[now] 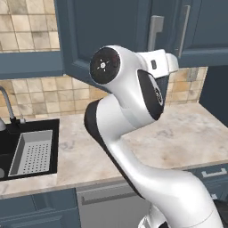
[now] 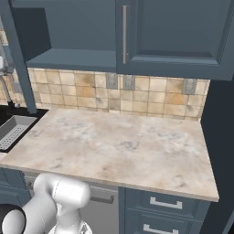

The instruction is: Open the cabinet, pick the kettle from the cabinet, and place it in the sink.

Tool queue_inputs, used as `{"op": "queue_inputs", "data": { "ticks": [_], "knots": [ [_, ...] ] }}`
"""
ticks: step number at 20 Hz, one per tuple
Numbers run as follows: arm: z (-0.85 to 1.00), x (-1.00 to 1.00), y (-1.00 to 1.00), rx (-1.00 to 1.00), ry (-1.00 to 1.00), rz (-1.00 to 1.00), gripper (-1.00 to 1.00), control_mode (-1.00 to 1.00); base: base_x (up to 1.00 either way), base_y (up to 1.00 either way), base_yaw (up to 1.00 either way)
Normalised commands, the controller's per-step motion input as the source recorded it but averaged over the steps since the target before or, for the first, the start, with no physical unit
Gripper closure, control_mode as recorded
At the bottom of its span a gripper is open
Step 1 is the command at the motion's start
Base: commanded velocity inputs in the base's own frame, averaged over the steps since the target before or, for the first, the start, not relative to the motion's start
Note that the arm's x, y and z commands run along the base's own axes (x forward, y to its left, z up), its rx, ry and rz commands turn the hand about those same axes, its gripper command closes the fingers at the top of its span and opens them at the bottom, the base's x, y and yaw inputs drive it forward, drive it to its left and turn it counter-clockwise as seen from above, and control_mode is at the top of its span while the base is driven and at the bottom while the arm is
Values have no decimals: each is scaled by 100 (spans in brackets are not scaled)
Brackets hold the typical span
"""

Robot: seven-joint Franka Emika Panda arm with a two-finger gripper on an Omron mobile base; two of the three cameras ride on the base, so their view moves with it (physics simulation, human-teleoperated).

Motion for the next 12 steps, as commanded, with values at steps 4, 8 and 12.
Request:
{"op": "queue_inputs", "data": {
  "ticks": [4,8,12],
  "knots": [
    [-7,-20,43,0,0,-7,100,-100,0,0,0],
    [-13,-16,38,5,0,-8,-100,-100,0,0,0],
    [-10,-26,1,5,0,-4,-100,-100,0,0,0]
  ]
}}
